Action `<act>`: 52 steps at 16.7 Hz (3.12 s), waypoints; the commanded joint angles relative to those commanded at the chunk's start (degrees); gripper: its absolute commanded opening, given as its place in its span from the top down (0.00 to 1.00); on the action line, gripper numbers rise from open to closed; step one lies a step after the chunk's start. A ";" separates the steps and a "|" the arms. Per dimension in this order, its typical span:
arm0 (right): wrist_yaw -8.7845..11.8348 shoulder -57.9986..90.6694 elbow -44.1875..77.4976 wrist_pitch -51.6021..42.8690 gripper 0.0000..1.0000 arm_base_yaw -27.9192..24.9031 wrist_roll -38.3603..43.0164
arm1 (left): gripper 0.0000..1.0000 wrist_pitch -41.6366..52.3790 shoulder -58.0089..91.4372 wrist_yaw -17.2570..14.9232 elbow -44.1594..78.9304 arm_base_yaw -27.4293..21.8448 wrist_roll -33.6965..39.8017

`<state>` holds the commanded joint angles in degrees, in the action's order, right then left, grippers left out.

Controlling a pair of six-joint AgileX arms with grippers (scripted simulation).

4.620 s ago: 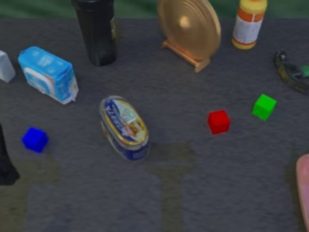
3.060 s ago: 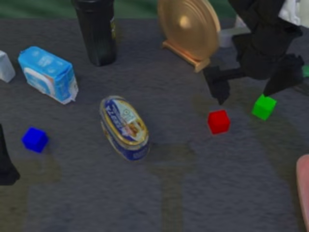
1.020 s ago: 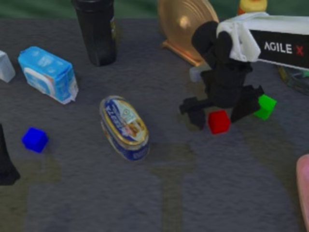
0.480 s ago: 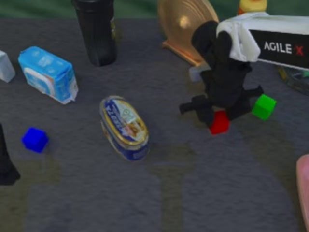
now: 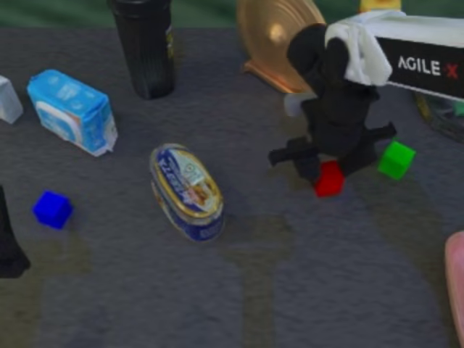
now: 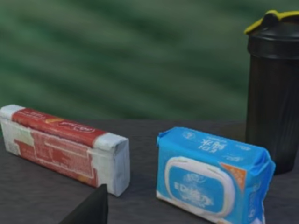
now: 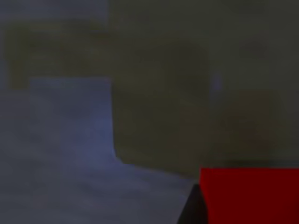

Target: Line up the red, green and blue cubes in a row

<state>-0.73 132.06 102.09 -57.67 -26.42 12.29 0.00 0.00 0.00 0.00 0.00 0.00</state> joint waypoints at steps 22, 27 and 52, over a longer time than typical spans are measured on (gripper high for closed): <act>-0.75 5.51 25.34 -21.17 1.00 -19.89 32.09 | 0.00 0.00 0.00 0.00 0.00 0.00 0.00; -1.05 7.25 30.42 -23.83 1.00 -26.26 41.01 | 0.00 0.00 0.00 0.00 0.00 0.00 0.00; -1.07 7.78 15.52 -8.38 0.47 -26.48 41.25 | 0.00 0.00 0.00 0.00 0.00 0.00 0.00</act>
<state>-1.80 139.84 117.60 -66.05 -52.89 53.54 0.00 0.00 0.00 0.00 0.00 0.00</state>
